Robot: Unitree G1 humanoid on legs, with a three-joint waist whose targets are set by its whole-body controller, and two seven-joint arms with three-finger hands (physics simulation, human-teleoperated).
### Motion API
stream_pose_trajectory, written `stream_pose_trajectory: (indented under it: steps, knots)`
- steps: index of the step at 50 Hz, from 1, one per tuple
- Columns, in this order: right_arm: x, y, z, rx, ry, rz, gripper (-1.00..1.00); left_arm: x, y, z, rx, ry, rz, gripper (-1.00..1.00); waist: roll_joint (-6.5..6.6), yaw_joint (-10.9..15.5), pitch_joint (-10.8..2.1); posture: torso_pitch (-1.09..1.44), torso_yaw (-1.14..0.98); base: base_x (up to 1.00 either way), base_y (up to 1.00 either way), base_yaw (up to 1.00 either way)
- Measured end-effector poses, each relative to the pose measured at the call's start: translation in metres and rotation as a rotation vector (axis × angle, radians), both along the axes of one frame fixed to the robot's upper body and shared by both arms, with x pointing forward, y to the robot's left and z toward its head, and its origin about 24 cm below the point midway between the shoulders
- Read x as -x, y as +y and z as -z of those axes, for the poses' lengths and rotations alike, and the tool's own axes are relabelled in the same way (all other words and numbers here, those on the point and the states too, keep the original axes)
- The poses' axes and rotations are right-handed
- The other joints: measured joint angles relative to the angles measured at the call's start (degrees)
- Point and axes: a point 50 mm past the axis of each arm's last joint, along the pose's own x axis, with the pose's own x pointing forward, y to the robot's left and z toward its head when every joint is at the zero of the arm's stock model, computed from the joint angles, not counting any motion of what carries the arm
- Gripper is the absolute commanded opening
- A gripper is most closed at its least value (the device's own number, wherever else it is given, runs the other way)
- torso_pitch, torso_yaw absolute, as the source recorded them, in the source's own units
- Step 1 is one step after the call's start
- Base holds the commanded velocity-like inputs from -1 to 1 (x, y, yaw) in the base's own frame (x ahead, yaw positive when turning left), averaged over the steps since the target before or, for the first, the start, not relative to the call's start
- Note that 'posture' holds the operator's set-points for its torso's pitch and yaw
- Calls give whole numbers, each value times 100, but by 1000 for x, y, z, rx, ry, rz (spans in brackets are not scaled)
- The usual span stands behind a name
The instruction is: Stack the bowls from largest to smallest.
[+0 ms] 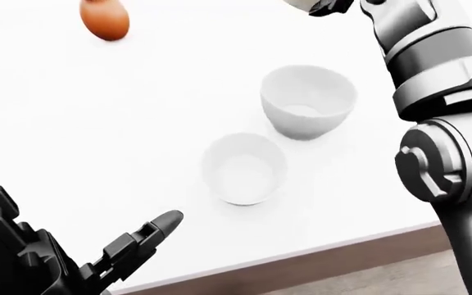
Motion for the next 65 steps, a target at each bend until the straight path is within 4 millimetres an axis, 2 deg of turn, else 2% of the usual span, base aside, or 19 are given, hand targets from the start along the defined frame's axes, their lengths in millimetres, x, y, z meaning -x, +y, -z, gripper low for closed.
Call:
stream_pose_trajectory:
  steps: [5, 15, 25, 34, 42, 45, 50, 58, 65]
  knots:
    - [-6, -7, 16, -3, 30, 15, -100, 0, 1, 0, 2, 2, -2, 100, -36, 26, 9, 0, 0, 0, 0, 0]
    - [-5, -11, 18, 13, -11, 16, -100, 0, 0, 1, 1, 3, -5, 100, -148, 86, -33, 0, 0, 0, 0, 0]
    - [-12, -25, 50, 72, 30, 53, -100, 0, 0, 1, -2, 1, -6, 100, -196, 124, -13, 0, 0, 0, 0, 0]
    - [-7, -35, 54, 101, -4, 50, -100, 0, 0, 1, -3, 2, -4, 100, -197, 131, -10, 0, 0, 0, 0, 0]
    - [6, -46, 57, 110, -30, 61, -100, 0, 0, 1, -1, 2, -5, 100, -222, 125, -22, 0, 0, 0, 0, 0]
    - [15, -43, 59, 116, -49, 48, -100, -1, 0, 2, 1, 7, -5, 100, -220, 108, -22, 0, 0, 0, 0, 0]
    - [26, -24, 69, 146, -56, -12, -100, -1, 0, 2, 0, 8, -3, 100, -197, 86, -36, 0, 0, 0, 0, 0]
    - [17, -9, 89, 171, 8, -50, -100, -1, 0, 3, -3, 10, -4, 100, -186, 76, -53, 0, 0, 0, 0, 0]
    - [16, -5, 92, 178, 5, -63, -100, -2, 0, 3, -4, 12, -4, 100, -179, 77, -64, 0, 0, 0, 0, 0]
